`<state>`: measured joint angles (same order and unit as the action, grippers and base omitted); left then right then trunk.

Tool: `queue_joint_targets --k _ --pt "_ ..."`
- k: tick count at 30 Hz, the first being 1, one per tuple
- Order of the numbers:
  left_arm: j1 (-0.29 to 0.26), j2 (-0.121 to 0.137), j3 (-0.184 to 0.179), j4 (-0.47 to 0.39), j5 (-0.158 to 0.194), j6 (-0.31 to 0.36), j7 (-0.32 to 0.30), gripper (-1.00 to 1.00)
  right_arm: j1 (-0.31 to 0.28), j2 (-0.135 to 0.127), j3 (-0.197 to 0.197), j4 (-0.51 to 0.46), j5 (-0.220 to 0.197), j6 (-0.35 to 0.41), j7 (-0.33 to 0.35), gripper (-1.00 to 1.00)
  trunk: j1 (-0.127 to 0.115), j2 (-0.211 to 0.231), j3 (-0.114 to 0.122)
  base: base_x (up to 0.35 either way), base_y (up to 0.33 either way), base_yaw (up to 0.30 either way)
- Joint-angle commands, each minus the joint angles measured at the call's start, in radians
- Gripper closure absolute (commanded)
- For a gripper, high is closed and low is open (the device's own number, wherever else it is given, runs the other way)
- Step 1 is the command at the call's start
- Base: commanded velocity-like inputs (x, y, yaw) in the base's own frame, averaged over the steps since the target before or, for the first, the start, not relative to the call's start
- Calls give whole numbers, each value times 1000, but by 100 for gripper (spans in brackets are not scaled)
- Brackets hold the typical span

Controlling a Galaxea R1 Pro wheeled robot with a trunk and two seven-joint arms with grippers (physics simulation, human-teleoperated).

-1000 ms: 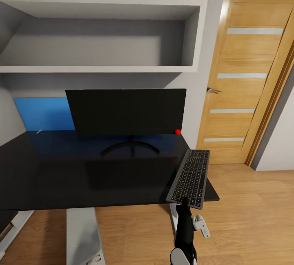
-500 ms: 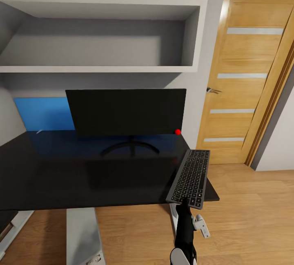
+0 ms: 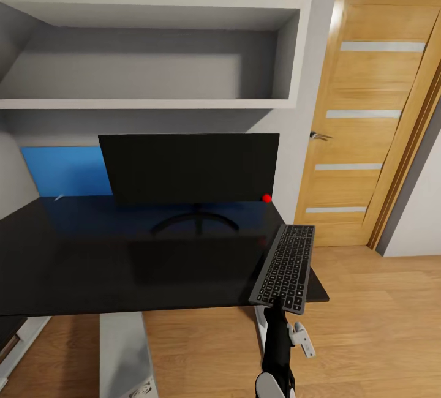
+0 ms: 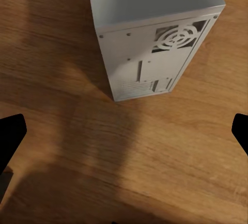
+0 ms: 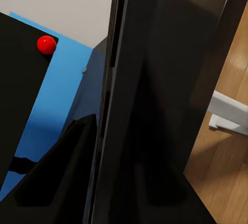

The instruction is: In the bedroom, organize the workspace by keeping the computer under the desk, ensuring the monitor is on the desk, placing the keyboard on the desk next to the monitor, placing the mouse on the desk next to the keyboard, moving the folder from the swivel chair onto the desk next to the mouse, stacking the notebook on top of the folder with the pen on top of the notebook, and positioning the swivel chair next to the desk.

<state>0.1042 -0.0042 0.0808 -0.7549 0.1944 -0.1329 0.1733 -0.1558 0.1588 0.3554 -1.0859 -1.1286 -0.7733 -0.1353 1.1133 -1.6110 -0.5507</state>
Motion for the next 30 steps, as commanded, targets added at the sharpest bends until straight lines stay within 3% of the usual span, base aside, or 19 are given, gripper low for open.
queue_joint_targets --k 1,5,6,30 --pt "0 0 1 -1 10 -2 0 -100 -1 -1 2 2 -53 -11 -50 100 0 0 -1 0 0 0" --pt "0 0 1 -1 10 -2 0 -100 -1 0 2 2 -53 -10 -50 100 0 0 -1 0 0 0" --pt "0 0 1 -1 10 -2 0 -100 -1 0 2 2 -53 -10 -50 -100 0 0 -1 0 0 0" --pt "0 0 1 -1 10 -2 -2 -100 -1 -1 2 2 -53 -9 -49 -100 0 0 -1 0 0 0"
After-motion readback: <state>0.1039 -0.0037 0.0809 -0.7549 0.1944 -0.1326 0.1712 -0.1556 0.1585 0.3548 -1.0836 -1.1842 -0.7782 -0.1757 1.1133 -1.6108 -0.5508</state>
